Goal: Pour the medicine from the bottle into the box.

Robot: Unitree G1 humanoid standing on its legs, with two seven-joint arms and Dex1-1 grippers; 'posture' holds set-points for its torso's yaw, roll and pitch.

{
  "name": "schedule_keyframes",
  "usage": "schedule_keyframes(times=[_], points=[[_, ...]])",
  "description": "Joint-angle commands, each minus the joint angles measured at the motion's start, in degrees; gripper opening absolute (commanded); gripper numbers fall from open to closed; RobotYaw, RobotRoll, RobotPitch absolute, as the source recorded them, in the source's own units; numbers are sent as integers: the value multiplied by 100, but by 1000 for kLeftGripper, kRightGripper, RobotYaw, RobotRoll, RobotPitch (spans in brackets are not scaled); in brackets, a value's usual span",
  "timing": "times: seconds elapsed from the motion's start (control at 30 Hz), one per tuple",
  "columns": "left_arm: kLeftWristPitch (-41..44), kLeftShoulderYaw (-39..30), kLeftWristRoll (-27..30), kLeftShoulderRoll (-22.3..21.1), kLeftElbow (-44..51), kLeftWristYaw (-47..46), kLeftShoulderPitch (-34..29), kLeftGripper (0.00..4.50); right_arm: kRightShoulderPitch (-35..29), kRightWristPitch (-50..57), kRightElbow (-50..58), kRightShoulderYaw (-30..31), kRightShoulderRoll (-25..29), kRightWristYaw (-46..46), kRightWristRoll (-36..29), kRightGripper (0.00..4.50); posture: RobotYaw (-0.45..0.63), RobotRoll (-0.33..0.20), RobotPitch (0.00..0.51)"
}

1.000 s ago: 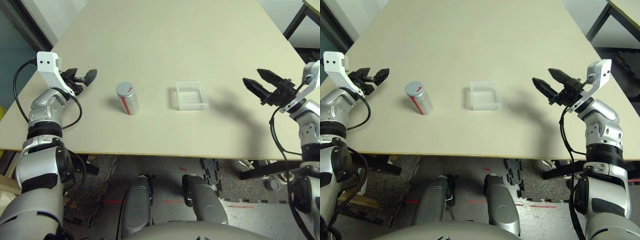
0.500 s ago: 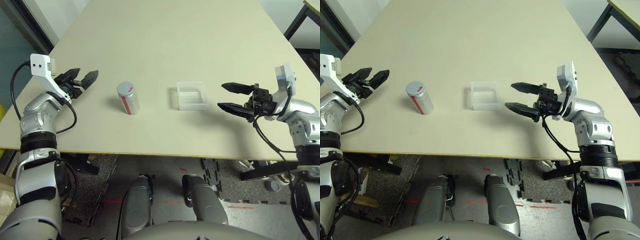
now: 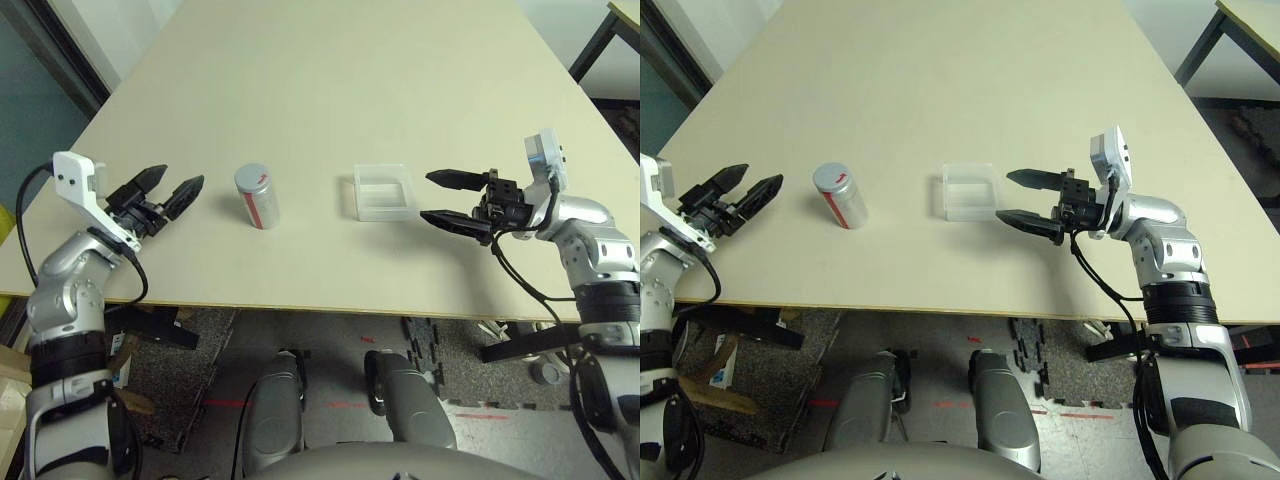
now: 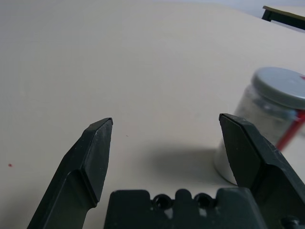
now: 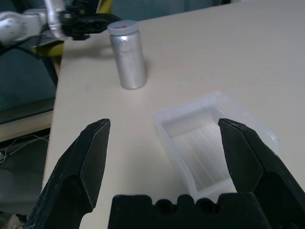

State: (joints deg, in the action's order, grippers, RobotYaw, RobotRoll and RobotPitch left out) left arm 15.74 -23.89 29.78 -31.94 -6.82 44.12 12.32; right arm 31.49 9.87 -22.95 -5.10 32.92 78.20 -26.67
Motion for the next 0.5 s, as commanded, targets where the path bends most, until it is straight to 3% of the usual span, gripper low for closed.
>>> schedule_keyframes(times=[0.03,0.5], points=[[-39,-98,129,226,371,-291,-212,4482,60,-108,-131,23,-15,10,74,4500,-15,0,183],[-340,379,-8,316,722,-121,-558,4482,-104,-63,4,-8,-14,-88,89,4500,-24,0,192]])
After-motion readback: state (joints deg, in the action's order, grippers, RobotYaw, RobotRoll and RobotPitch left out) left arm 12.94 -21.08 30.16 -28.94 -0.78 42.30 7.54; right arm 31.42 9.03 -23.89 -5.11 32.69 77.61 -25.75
